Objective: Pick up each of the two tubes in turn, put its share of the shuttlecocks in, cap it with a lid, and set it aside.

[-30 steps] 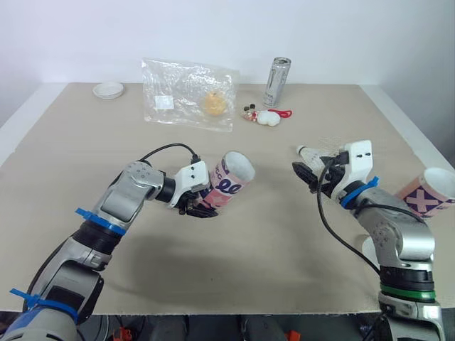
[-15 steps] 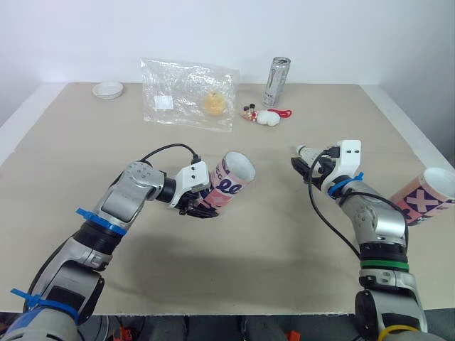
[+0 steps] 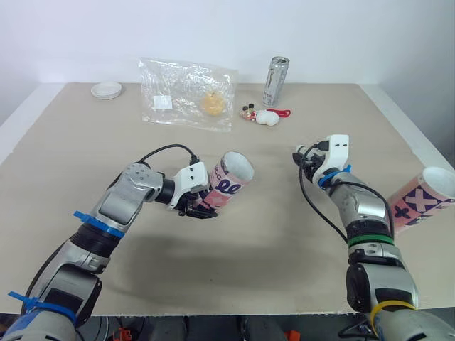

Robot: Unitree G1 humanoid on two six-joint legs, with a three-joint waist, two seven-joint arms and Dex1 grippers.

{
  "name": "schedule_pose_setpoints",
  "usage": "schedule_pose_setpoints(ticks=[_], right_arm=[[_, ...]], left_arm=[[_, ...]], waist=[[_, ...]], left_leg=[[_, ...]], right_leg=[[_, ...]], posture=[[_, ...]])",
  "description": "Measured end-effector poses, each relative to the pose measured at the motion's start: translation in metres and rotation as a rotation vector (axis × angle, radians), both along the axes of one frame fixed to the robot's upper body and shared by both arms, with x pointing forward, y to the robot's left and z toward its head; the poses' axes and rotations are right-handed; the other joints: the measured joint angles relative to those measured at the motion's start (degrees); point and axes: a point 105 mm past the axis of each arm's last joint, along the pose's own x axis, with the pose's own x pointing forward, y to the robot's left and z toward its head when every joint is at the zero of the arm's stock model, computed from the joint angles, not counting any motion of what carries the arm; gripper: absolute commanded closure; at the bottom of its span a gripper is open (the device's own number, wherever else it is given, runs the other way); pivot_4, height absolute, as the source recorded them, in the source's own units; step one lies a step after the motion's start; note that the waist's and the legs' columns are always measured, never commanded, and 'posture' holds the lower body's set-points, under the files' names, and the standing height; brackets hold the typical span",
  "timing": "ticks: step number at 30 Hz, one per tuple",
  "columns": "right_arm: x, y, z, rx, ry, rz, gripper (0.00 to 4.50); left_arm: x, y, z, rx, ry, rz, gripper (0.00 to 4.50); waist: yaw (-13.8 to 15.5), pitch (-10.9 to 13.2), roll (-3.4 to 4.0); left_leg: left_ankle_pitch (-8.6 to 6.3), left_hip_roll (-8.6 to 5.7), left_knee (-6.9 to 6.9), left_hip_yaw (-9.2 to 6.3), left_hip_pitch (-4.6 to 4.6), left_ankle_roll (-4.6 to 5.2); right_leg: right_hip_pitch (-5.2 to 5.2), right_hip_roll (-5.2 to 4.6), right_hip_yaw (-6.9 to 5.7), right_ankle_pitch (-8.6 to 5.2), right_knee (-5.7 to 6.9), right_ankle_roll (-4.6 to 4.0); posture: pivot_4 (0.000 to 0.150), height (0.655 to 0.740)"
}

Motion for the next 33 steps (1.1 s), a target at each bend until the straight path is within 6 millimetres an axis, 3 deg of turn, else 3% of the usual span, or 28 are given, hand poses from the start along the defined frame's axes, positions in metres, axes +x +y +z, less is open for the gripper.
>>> schedule_pose_setpoints(ticks=[1, 7, 11, 13, 15, 17, 20, 27, 33], right_arm=[[0.000, 0.000, -0.001, -0.002, -0.001, 0.001, 4.46], [0.001, 0.007, 0.006, -0.056, -0.038, 0.047, 4.46], [-0.010, 0.015, 0.026, -0.192, -0.122, 0.138, 4.46], [-0.022, 0.022, 0.047, -0.296, -0.193, 0.228, 4.46], [-0.044, 0.036, 0.084, -0.461, -0.313, 0.392, 4.46], [-0.079, 0.059, 0.130, -0.648, -0.474, 0.617, 4.46], [-0.113, 0.082, 0.159, -0.806, -0.606, 0.817, 4.46], [-0.136, 0.107, 0.138, -0.954, -0.597, 1.125, 4.46], [-0.141, 0.118, 0.126, -0.995, -0.598, 1.228, 4.46]], left_arm=[[0.000, 0.000, 0.000, -0.001, 0.001, 0.002, 1.60], [0.000, 0.001, -0.001, -0.006, 0.003, 0.011, 1.60], [0.000, 0.001, 0.000, -0.008, 0.002, 0.009, 1.60], [-0.001, 0.000, 0.000, -0.009, 0.001, 0.008, 1.60], [-0.001, 0.001, 0.001, -0.010, 0.001, 0.008, 1.60], [-0.001, 0.003, 0.001, -0.007, 0.002, 0.009, 1.60], [0.000, 0.003, 0.001, -0.006, 0.002, 0.011, 1.60], [0.000, 0.002, 0.001, -0.008, 0.003, 0.008, 1.60], [0.000, 0.001, 0.001, -0.009, 0.002, 0.005, 1.60]], waist=[[-0.08, 0.00, 0.00], [-0.20, 0.00, 0.01], [-0.20, 0.02, 0.03], [-0.16, 0.07, 0.11], [-0.12, 0.23, 0.38], [-0.07, 0.26, 0.43], [-0.19, 0.24, 0.39], [-0.17, 0.25, 0.35], [-0.03, 0.25, 0.34]], left_leg=[[0.00, 0.00, 0.00, 0.00, 0.00, 0.00], [0.00, 0.00, -0.01, 0.00, 0.01, 0.00], [0.00, -0.01, -0.01, -0.01, -0.02, 0.00], [0.00, -0.02, 0.00, -0.01, -0.06, -0.01], [0.00, -0.06, -0.01, 0.00, -0.07, -0.01], [0.00, -0.04, -0.07, -0.02, -0.02, -0.01], [0.00, 0.01, -0.09, -0.06, 0.08, -0.01], [0.00, -0.01, 0.09, 0.01, 0.03, -0.01], [0.00, -0.01, 0.06, 0.00, -0.03, -0.01]], right_leg=[[0.00, 0.00, 0.00, 0.00, 0.00, 0.00], [0.00, 0.00, 0.00, 0.00, 0.00, 0.00], [-0.01, -0.01, 0.00, -0.01, 0.00, 0.02], [-0.04, -0.02, 0.00, -0.02, -0.02, 0.03], [-0.05, -0.06, 0.00, -0.08, -0.03, 0.14], [-0.02, -0.04, -0.03, -0.24, -0.04, 0.33], [0.06, 0.01, -0.09, -0.24, -0.04, 0.27], [0.05, -0.04, -0.03, -0.17, -0.03, 0.32], [0.01, -0.05, -0.04, -0.22, -0.03, 0.28]], posture=[[0.150, 0.7400], [0.150, 0.7400], [0.150, 0.7400], [0.150, 0.7400], [0.150, 0.7400], [0.150, 0.7400], [0.150, 0.7400], [0.150, 0.7400], [0.150, 0.7400]])
